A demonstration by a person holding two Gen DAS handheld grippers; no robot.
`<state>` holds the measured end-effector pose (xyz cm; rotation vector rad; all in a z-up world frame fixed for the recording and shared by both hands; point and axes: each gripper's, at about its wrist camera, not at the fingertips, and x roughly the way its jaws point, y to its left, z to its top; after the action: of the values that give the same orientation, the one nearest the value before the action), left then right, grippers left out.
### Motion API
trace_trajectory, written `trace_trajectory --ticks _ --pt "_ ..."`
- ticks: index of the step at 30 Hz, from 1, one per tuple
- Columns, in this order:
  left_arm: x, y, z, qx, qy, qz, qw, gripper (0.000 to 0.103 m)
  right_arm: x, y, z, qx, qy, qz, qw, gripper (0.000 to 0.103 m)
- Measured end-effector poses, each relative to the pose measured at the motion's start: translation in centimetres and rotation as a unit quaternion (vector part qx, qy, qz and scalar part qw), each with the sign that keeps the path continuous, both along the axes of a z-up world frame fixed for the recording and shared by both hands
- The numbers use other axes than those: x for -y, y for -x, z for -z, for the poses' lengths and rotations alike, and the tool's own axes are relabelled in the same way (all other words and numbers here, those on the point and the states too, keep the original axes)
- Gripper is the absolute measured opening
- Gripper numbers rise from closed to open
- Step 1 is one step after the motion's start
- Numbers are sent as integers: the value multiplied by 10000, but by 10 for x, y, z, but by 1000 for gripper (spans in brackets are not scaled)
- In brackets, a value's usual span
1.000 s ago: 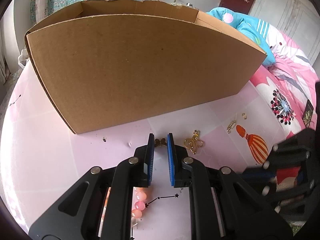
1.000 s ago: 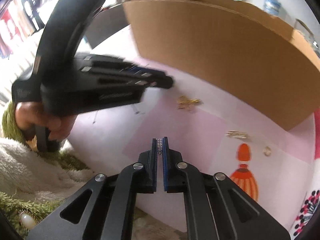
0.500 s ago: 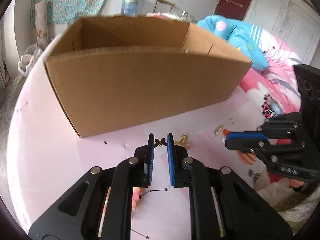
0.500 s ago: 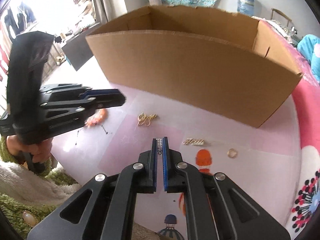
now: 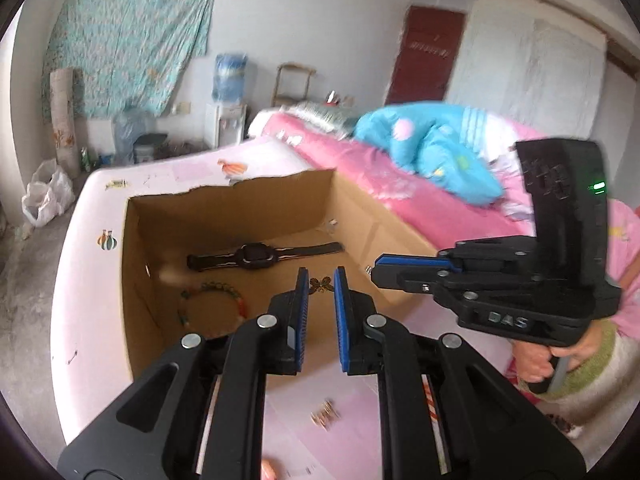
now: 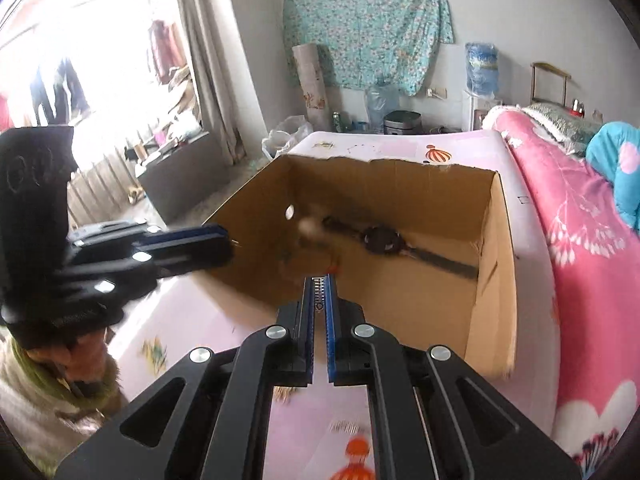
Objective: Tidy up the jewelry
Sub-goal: 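Carry both items over the box and open both grippers, then bring both grippers back to the remaining gold charms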
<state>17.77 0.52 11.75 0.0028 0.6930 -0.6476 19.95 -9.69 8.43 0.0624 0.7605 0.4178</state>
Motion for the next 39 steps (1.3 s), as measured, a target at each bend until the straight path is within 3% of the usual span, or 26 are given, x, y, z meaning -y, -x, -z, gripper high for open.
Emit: trace_trajectory --ticks 6,10,15,19,21,22,32,34,39 --pt "29 -71 25 -654 -606 -180 9959 12 10 -65 26 -655 257 184 9973 5" --pt "40 -97 42 -1049 -761 -278 9912 12 17 -86 37 -839 426 404 9947 5" --pt "38 -105 48 -1285 -668 -377 9887 12 26 -96 39 -933 277 543 9938 7" --pt "38 -101 46 -1199 -718 -422 9893 21 35 -93 34 -888 82 623 9941 10" --pt "36 -99 45 -1202 -648 -451 9896 27 40 -89 29 -796 19 706 9943 23" --pt "34 -97 43 -1172 -636 -479 9899 27 42 -87 27 -754 5 716 9946 24" --pt "6 -74 14 -877 -273 -648 9937 44 63 -50 -7 -352 -253 843 9955 32" --pt "-2 -60 4 -769 -168 -663 9947 46 66 -35 -18 -205 -326 858 9956 37" --pt "-34 -14 -13 -470 7 -681 9966 57 71 21 -39 277 -557 676 9958 64"
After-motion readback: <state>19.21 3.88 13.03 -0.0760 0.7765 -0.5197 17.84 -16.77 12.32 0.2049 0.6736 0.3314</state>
